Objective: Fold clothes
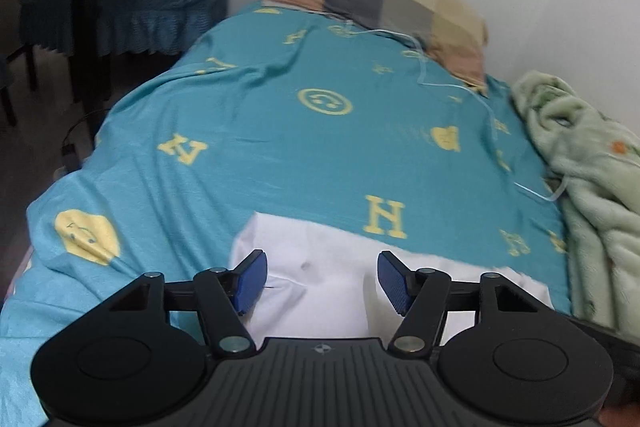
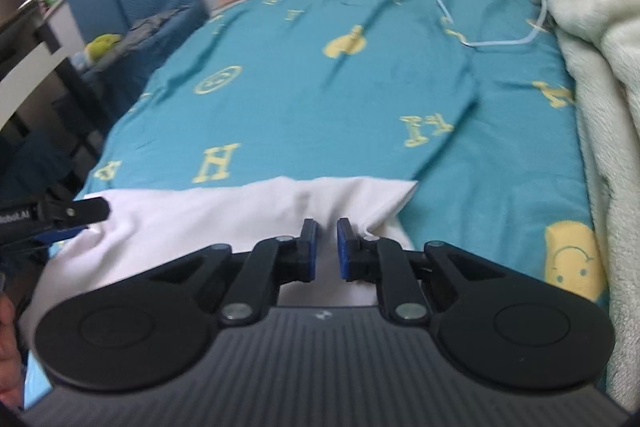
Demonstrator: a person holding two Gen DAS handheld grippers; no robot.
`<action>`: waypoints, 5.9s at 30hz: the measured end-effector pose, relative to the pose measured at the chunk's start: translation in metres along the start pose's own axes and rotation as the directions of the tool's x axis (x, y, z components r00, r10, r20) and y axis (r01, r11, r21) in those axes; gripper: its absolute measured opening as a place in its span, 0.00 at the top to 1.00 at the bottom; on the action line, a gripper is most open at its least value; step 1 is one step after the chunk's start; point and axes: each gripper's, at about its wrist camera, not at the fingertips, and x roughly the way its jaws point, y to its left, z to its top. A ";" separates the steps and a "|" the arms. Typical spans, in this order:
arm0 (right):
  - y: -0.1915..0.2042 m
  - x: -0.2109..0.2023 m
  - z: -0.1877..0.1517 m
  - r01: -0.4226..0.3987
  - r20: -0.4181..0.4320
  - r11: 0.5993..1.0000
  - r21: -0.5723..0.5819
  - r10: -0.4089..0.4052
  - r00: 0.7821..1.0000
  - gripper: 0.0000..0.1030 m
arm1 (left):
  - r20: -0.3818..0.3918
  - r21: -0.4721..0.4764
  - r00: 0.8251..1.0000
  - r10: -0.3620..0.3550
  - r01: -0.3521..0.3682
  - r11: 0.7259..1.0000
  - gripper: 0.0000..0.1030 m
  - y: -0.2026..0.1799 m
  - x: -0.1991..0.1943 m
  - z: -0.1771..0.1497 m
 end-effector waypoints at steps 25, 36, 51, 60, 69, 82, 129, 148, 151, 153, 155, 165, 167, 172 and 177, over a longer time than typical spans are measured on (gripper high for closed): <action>0.034 -0.012 -0.013 -0.023 0.007 0.998 -0.066 0.024 1.000 0.86 | -0.013 0.118 1.000 -0.002 0.004 0.993 0.35 -0.026 -0.011 -0.011; 0.053 -0.091 -0.031 -0.069 0.048 0.994 -0.086 0.074 0.996 0.86 | 0.043 0.128 0.998 -0.041 0.035 0.991 0.34 -0.025 -0.104 -0.045; 0.032 -0.056 -0.071 -0.027 -0.061 1.000 0.000 0.027 0.998 0.86 | -0.064 0.168 0.996 0.067 -0.055 0.984 0.32 -0.026 -0.072 -0.071; 0.024 -0.052 -0.062 -0.067 -0.078 0.997 0.048 0.071 0.994 0.86 | -0.082 0.118 0.997 0.016 -0.006 0.993 0.22 -0.032 -0.089 -0.072; 0.011 -0.064 -0.055 -0.111 -0.060 0.982 0.155 0.122 0.991 0.84 | -0.206 -0.237 0.937 -0.283 0.233 0.943 0.19 -0.015 -0.107 -0.105; 0.001 -0.091 -0.056 -0.317 -0.017 0.870 0.377 0.349 0.937 0.84 | -0.076 -0.724 0.927 -0.367 0.201 0.660 0.29 0.068 -0.053 -0.125; -0.025 -0.050 -0.112 -0.293 0.116 0.538 0.790 0.338 0.934 0.82 | -0.001 -0.709 0.929 -0.370 0.260 0.655 0.75 0.071 -0.039 -0.111; -0.006 -0.090 -0.081 -0.356 0.173 0.535 0.766 0.362 0.916 0.84 | 0.113 -0.751 0.885 -0.451 0.374 0.544 0.79 0.077 -0.082 -0.087; -0.008 -0.118 -0.068 -0.408 0.231 0.508 0.759 0.376 0.897 0.84 | 0.156 -0.777 0.848 -0.506 0.422 0.467 0.79 0.066 -0.099 -0.075; -0.017 -0.140 -0.055 -0.445 0.276 0.500 0.743 0.378 0.884 0.84 | 0.163 -0.768 0.831 -0.532 0.445 0.460 0.79 0.042 -0.109 -0.062; -0.033 -0.163 -0.039 -0.466 0.313 0.503 0.727 0.362 0.878 0.84 | 0.160 -0.744 0.816 -0.555 0.469 0.476 0.79 0.011 -0.117 -0.046; -0.177 -0.290 0.086 -0.474 0.507 0.601 0.644 0.129 0.852 0.84 | 0.070 -0.590 0.636 -0.768 0.648 0.483 0.79 -0.239 -0.075 0.058; -0.207 -0.316 0.109 -0.472 0.560 0.641 0.605 0.079 0.825 0.84 | 0.080 -0.554 0.570 -0.817 0.707 0.439 0.79 -0.291 -0.062 0.074; -0.270 -0.358 0.127 -0.393 0.622 0.748 0.535 -0.034 0.782 0.84 | 0.073 -0.419 0.452 -0.889 0.823 0.384 0.79 -0.385 -0.047 0.044; -0.327 -0.333 0.078 -0.196 0.439 0.719 0.666 -0.167 0.883 0.84 | -0.087 -0.416 0.472 -0.877 0.783 0.463 0.79 -0.414 -0.010 -0.046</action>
